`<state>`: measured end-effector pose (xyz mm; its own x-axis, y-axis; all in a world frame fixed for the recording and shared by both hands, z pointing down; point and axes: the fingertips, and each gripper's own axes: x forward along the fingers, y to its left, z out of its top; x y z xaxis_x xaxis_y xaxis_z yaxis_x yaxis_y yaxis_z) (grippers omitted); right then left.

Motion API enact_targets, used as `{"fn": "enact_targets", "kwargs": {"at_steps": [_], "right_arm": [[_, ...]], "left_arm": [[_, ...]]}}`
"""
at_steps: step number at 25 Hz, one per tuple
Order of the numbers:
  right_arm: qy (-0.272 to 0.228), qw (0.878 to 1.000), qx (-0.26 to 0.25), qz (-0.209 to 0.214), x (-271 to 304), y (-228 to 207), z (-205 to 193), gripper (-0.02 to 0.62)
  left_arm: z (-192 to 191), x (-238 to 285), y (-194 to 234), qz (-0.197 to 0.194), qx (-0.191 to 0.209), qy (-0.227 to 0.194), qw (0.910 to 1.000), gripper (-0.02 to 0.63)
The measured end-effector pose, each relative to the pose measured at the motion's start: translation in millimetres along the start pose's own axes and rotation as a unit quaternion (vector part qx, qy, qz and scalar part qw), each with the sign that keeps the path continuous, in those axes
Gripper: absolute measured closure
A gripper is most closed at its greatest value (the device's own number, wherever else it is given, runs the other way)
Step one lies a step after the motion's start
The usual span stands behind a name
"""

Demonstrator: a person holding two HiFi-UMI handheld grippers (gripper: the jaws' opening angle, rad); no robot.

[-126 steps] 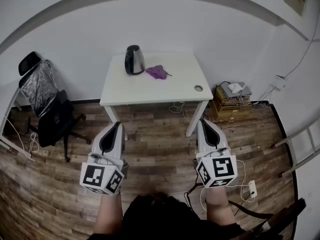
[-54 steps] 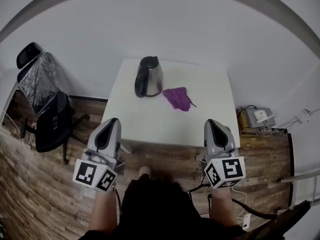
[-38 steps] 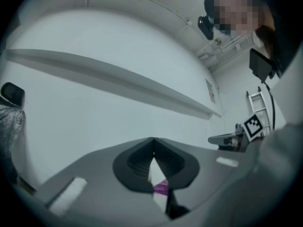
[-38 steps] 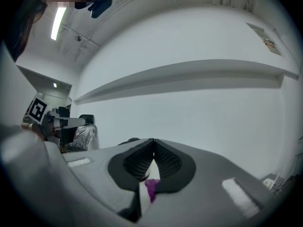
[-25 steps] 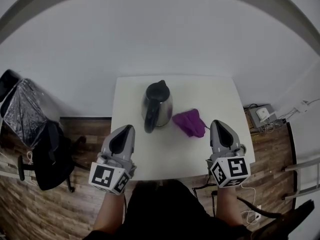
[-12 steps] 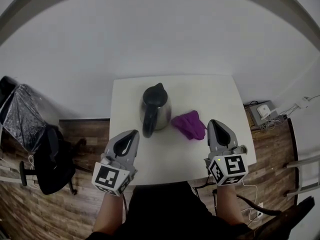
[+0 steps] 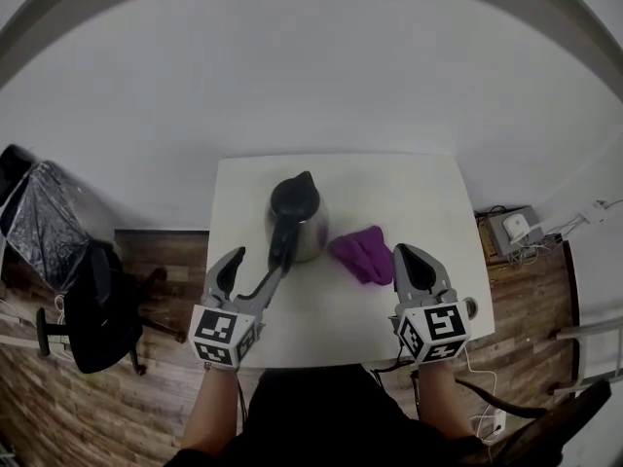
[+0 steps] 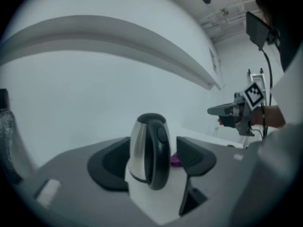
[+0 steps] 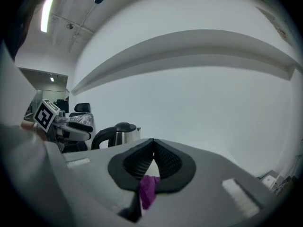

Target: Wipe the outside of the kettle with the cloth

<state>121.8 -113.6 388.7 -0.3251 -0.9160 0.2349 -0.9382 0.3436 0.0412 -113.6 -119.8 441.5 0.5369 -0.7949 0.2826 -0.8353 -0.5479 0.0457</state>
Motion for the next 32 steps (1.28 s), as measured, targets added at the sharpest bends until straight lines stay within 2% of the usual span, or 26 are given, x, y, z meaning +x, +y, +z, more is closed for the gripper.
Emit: {"fn": "enact_targets", "kwargs": {"at_steps": [2, 3, 7, 13, 16, 17, 22, 27, 32], "right_arm": [[0.007, 1.0, 0.001, 0.007, 4, -1, -5, 0.594], [0.011, 1.0, 0.001, 0.011, 5, -2, -6, 0.594], [0.025, 0.999, 0.003, 0.02, 13, -6, -16, 0.594], [0.058, 0.998, 0.0, 0.03, 26, -13, -41, 0.594], [0.075, 0.997, -0.002, 0.038, 33, -14, -54, 0.594], [0.08, 0.996, -0.002, 0.042, 36, -14, -58, 0.592], [0.118, 0.99, -0.002, 0.078, 49, -5, -84, 0.504], [0.186, 0.974, -0.027, 0.124, 65, 12, -120, 0.39], [0.261, 0.952, -0.082, 0.137, 81, 16, -154, 0.373]], "left_arm": [[-10, 8, -4, -0.011, -0.016, 0.021, 0.9996, 0.213], [-16, 11, -6, -0.013, -0.019, 0.031, 0.9992, 0.193], [-36, 26, -13, -0.015, -0.021, 0.058, 0.998, 0.196], [-45, 39, -22, -0.022, -0.008, 0.069, 0.9973, 0.306], [-45, 40, -20, -0.016, 0.0, 0.069, 0.9975, 0.422], [-44, 40, -20, -0.015, 0.002, 0.07, 0.9975, 0.44], [-46, 38, -21, -0.022, 0.009, 0.073, 0.9971, 0.453], [-46, 38, -23, -0.03, 0.01, 0.073, 0.9968, 0.454], [-45, 35, -25, -0.029, 0.011, 0.077, 0.9966, 0.454]]}}
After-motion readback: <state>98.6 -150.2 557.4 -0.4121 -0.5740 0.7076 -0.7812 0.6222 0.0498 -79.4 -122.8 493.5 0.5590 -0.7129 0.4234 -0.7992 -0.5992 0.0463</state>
